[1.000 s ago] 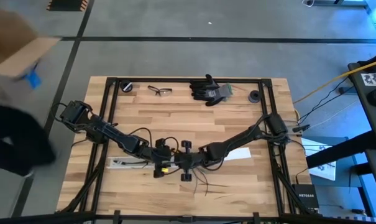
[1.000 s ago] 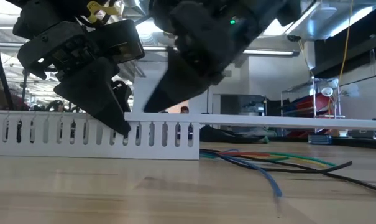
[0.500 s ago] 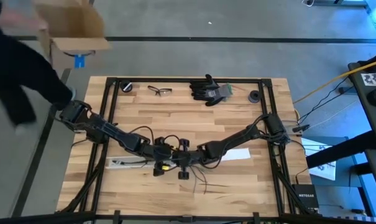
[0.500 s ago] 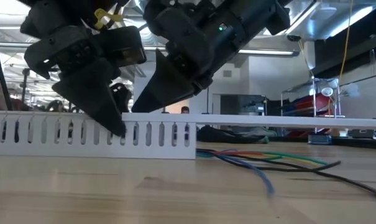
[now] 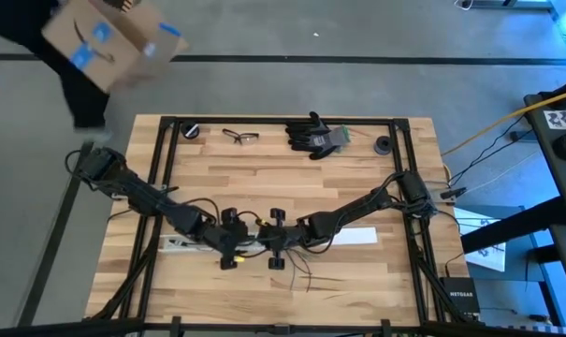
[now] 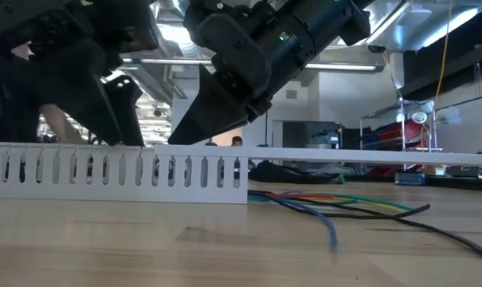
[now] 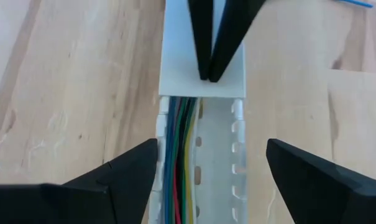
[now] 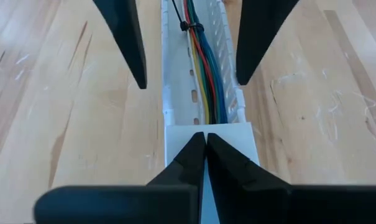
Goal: Ziptie cables
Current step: Close the cable duct
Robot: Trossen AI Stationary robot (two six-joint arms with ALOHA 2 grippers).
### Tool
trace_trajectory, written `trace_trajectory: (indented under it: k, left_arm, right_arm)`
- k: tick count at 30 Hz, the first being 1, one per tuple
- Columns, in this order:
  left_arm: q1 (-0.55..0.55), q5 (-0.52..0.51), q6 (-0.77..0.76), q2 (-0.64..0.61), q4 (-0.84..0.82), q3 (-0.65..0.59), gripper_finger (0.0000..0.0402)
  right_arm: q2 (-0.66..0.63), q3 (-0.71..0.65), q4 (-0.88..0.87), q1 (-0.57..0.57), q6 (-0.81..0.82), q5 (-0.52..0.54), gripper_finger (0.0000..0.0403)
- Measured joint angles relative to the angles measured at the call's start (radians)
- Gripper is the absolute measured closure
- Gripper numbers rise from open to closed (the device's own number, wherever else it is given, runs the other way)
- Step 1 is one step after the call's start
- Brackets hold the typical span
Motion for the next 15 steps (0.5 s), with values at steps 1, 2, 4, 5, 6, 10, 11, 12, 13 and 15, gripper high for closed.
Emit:
trace_trajectory:
  k: [1, 2, 4, 5, 6, 10, 11, 12, 13, 15]
  left_arm:
    - [-0.005, -0.010, 0.004, 0.000, 0.004, 0.000, 0.0117]
    - [-0.009, -0.027, 0.006, 0.000, 0.005, 0.000, 0.0117]
    - [-0.015, -0.082, 0.006, 0.001, -0.004, 0.000, 0.0117]
    - [-0.017, -0.100, 0.013, 0.005, -0.003, 0.000, 0.0117]
    - [-0.017, -0.106, 0.025, 0.010, 0.003, 0.000, 0.0117]
    - [-0.013, -0.064, 0.032, 0.057, 0.027, 0.000, 0.0117]
    - [-0.013, -0.048, 0.031, 0.074, 0.038, 0.000, 0.0117]
    - [-0.013, -0.047, 0.031, 0.090, 0.056, 0.000, 0.0117]
    - [-0.013, -0.046, 0.033, 0.104, 0.077, -0.001, 0.0117]
    - [-0.017, -0.054, 0.046, 0.127, 0.130, -0.002, 0.0118]
  right_arm:
    - [0.000, 0.000, 0.001, 0.000, 0.000, 0.000, 0.0398]
    - [0.000, 0.000, 0.001, 0.000, 0.000, -0.001, 0.0398]
    - [0.000, 0.000, 0.001, 0.000, 0.000, -0.001, 0.0398]
    - [0.000, 0.000, 0.001, 0.001, -0.001, -0.001, 0.0398]
    - [0.000, 0.000, 0.001, 0.001, -0.001, -0.001, 0.0398]
    - [0.000, 0.000, 0.002, 0.001, 0.000, -0.004, 0.0398]
    - [0.000, -0.001, 0.002, 0.001, 0.000, -0.004, 0.0398]
    - [0.000, -0.001, 0.002, 0.001, 0.000, -0.004, 0.0398]
    - [0.000, -0.001, 0.002, 0.001, 0.000, -0.005, 0.0398]
    - [0.000, -0.001, 0.000, 0.002, 0.000, -0.005, 0.0398]
